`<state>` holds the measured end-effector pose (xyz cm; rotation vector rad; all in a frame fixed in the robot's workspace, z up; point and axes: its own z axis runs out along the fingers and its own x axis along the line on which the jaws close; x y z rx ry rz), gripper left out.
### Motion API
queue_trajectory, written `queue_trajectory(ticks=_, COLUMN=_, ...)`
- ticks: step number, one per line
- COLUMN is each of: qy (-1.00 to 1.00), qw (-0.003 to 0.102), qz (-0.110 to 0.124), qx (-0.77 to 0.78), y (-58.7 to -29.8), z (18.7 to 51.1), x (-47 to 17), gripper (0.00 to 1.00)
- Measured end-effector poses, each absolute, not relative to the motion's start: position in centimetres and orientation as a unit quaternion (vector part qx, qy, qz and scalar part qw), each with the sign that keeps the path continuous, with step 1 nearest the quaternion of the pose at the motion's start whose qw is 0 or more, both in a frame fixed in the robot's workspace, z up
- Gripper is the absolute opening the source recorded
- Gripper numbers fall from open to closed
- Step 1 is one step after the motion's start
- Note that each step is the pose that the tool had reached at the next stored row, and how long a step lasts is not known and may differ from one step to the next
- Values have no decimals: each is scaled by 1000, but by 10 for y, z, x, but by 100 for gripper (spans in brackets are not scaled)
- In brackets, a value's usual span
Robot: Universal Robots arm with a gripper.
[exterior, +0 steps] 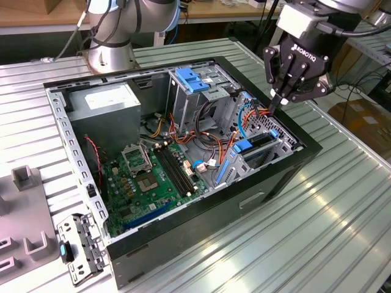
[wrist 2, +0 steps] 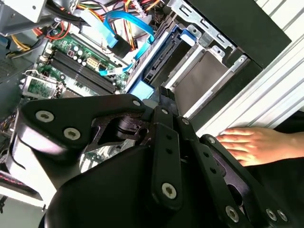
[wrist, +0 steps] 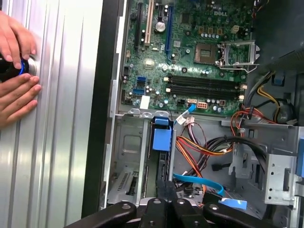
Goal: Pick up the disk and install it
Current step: 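Insert the first disk wire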
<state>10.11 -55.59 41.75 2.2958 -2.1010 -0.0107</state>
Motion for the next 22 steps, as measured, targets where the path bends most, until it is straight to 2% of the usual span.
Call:
queue_trajectory(ticks=11, qy=-623, qw=17, qz=-2, qx=782, y=-552, z=420, x=111, gripper=11)
queue_trajectory(ticks=18, qy=-619, qw=17, qz=-2, qx=785, y=-546, z=414, x=163, gripper=11)
queue_trajectory(ticks=22, qy=-610, qw=17, qz=-2, qx=792, y=-543, z=412, x=167, gripper=11)
